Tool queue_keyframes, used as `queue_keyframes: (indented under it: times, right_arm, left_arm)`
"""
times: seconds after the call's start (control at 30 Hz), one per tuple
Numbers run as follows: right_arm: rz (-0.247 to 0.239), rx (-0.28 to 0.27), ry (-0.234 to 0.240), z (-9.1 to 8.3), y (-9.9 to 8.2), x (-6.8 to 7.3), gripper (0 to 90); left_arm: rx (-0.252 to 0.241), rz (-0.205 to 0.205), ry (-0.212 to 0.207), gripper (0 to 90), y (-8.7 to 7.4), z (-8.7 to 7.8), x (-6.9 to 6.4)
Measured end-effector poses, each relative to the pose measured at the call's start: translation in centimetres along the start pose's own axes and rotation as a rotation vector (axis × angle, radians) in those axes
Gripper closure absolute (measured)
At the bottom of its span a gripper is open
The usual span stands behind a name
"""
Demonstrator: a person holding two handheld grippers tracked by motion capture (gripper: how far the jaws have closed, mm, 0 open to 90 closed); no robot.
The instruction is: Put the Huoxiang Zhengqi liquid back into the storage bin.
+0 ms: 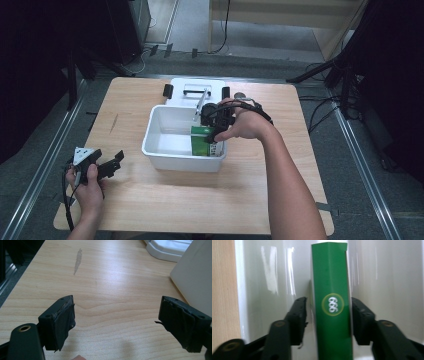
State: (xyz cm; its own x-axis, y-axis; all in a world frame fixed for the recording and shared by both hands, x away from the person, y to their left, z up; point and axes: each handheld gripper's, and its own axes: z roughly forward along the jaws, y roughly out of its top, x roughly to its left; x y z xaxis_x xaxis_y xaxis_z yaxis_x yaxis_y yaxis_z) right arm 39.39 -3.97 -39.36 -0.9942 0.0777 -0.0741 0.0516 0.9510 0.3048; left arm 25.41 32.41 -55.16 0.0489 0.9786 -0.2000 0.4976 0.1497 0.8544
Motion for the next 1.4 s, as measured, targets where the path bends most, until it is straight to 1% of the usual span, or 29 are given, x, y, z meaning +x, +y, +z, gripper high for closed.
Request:
queue_keyframes:
  times: [0.1, 0.2, 0.23, 0.3, 0.37, 0.43, 0.5, 0.53, 0.57, 0.6, 0.63, 0.67, 0.7, 0.77, 0.8, 0.83, 0.87, 0.97, 1.0, 1.1, 1.2, 1.27, 1.3, 1.33, 1.4]
  right_arm:
    - [0.048, -0.01, -0.003, -0.4, 0.0, 0.2, 40.2]
    - [0.079, -0.042, -0.008, -0.7, 0.0, 0.4, 33.9]
    - [0.088, -0.045, -0.02, -0.9, -0.1, 0.4, 31.7]
    - [0.131, -0.061, -0.037, -1.3, -0.2, 0.5, 26.4]
    - [0.175, -0.101, -0.063, -1.9, -0.4, 0.5, 20.6]
    - [0.23, -0.148, -0.103, -2.7, -0.8, 0.6, 16.6]
    - [0.278, -0.215, -0.152, -3.4, -1.3, 0.8, 14.8]
    - [0.297, -0.243, -0.168, -3.7, -1.5, 0.9, 12.0]
    - [0.315, -0.268, -0.18, -4.0, -1.8, 1.0, 11.0]
    - [0.333, -0.291, -0.184, -4.2, -2.1, 1.1, 7.6]
    - [0.333, -0.291, -0.184, -4.2, -2.1, 1.1, 7.6]
    - [0.366, -0.32, -0.199, -4.4, -2.5, 1.2, 0.0]
    - [0.383, -0.327, -0.21, -4.5, -2.8, 1.2, 0.0]
    - [0.415, -0.361, -0.238, -4.7, -3.3, 1.2, 0.0]
    - [0.415, -0.361, -0.238, -4.7, -3.3, 1.2, 0.0]
    - [0.471, -0.398, -0.272, -4.8, -3.9, 1.2, 0.0]
    - [0.504, -0.421, -0.284, -4.9, -4.3, 1.1, 0.0]
    - [0.586, -0.476, -0.314, -5.1, -5.6, 1.0, 0.0]
    - [0.601, -0.49, -0.321, -5.1, -6.1, 1.1, 0.0]
    - [0.629, -0.507, -0.343, -5.0, -7.6, 1.3, 0.0]
    - [0.672, -0.511, -0.371, -4.9, -9.2, 1.7, 0.0]
    - [0.708, -0.518, -0.386, -4.9, -10.1, 2.1, 0.0]
    - [0.708, -0.518, -0.386, -4.9, -10.1, 2.1, 0.0]
    - [0.738, -0.527, -0.401, -5.0, -11.1, 2.4, 0.0]
    - [0.757, -0.542, -0.408, -5.0, -12.1, 2.7, 0.0]
  left_arm:
    - [0.001, 0.001, 0.0, 14.8, 0.0, 0.0, 0.0]
    - [0.0, 0.002, 0.001, 14.8, 0.0, 0.0, 0.0]
    - [0.0, 0.002, 0.001, 14.8, 0.0, 0.0, 0.0]
    - [0.001, 0.002, 0.0, 14.8, 0.0, 0.0, 0.0]
    - [0.002, 0.0, 0.001, 14.8, 0.0, 0.0, 0.0]
    - [0.002, 0.001, 0.001, 14.8, 0.0, 0.0, 0.0]
    - [0.004, 0.002, 0.002, 14.8, 0.0, 0.0, 0.0]
    - [0.004, 0.003, 0.002, 14.8, 0.0, 0.0, 0.0]
    - [0.004, 0.003, 0.002, 14.8, 0.0, 0.0, 0.0]
    - [0.003, 0.002, 0.002, 14.8, 0.0, 0.0, 0.0]
    - [0.003, 0.002, 0.002, 14.8, 0.0, 0.0, 0.0]
    - [0.004, 0.003, 0.002, 14.8, 0.0, 0.0, 0.0]
    - [0.003, 0.003, 0.002, 14.8, 0.0, 0.0, 0.0]
    - [0.005, 0.003, 0.002, 14.8, 0.0, 0.0, 0.0]
    - [0.005, 0.003, 0.002, 14.8, 0.0, 0.0, 0.0]
    - [0.004, 0.005, 0.003, 14.8, 0.0, 0.0, 0.0]
    - [0.004, 0.006, 0.003, 14.8, 0.0, 0.0, 0.0]
    - [0.004, 0.01, 0.002, 14.8, 0.0, 0.0, 0.0]
    - [0.004, 0.01, 0.003, 14.8, 0.0, 0.0, 0.0]
    - [0.0, 0.008, 0.004, 14.8, 0.0, 0.0, -0.1]
    - [0.006, 0.009, 0.003, 14.8, 0.0, 0.0, -0.1]
    - [0.003, 0.011, 0.002, 14.8, 0.0, 0.0, -0.1]
    - [0.003, 0.011, 0.002, 14.8, 0.0, 0.0, -0.1]
    - [0.004, 0.01, 0.004, 14.8, 0.0, 0.0, -0.2]
    - [0.004, 0.011, 0.004, 14.8, 0.0, 0.0, -0.2]
